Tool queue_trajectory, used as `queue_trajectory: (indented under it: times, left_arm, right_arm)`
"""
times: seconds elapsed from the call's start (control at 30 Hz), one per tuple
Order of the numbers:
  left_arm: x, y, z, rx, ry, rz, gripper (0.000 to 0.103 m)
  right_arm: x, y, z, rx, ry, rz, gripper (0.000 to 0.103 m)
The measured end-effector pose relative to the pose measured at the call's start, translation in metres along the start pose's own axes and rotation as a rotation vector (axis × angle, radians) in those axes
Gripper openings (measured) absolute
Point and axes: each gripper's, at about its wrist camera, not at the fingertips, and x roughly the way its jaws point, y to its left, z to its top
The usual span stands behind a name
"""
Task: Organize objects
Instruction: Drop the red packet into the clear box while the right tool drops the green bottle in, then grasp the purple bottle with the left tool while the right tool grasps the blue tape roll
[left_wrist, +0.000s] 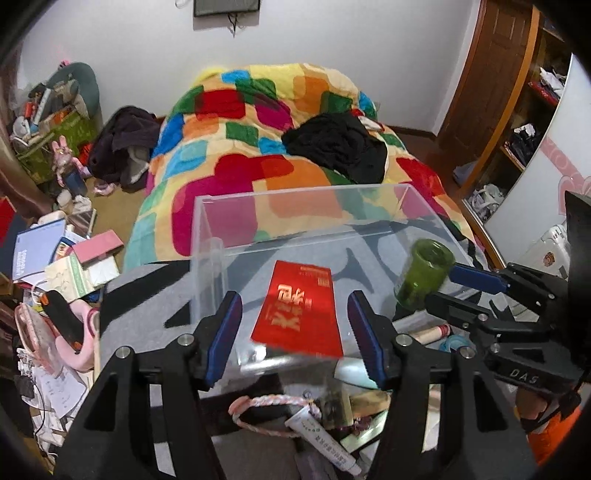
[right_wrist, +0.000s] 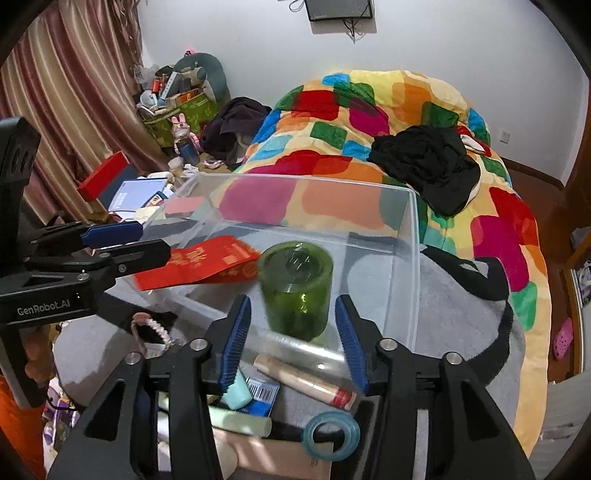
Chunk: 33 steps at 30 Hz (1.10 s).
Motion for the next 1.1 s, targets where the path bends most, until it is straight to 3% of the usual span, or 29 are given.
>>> queue_trajectory:
  times: [0.33, 0.5, 0.83, 1.1]
  left_arm:
    - [-0.046, -0.012, -0.038, 0.044, -0.129, 0.072, 0.072]
    - [-0.060, -0.013, -0.064, 0.033, -0.181, 0.111, 0.083]
    - [-0.051, -0.008, -0.113, -0.024, -0.144, 0.120, 0.083]
    - [-0.039, 0.001, -0.149, -0.100, -0.096, 0.097, 0.083]
  right_arm:
    - [-0.042, 0.008, -0.020, -0.026, -0.093, -0.043, 0.058]
    - [-0.057, 0.007, -0.035, -0.026, -0.118, -0.046, 0.065]
    - [-0.062, -0.008, -0.069, 0.042, -0.099, -0.059, 0.069]
    - [-0.038, -0.025, -0.093, 0.113, -0.025, -0.068, 0.069]
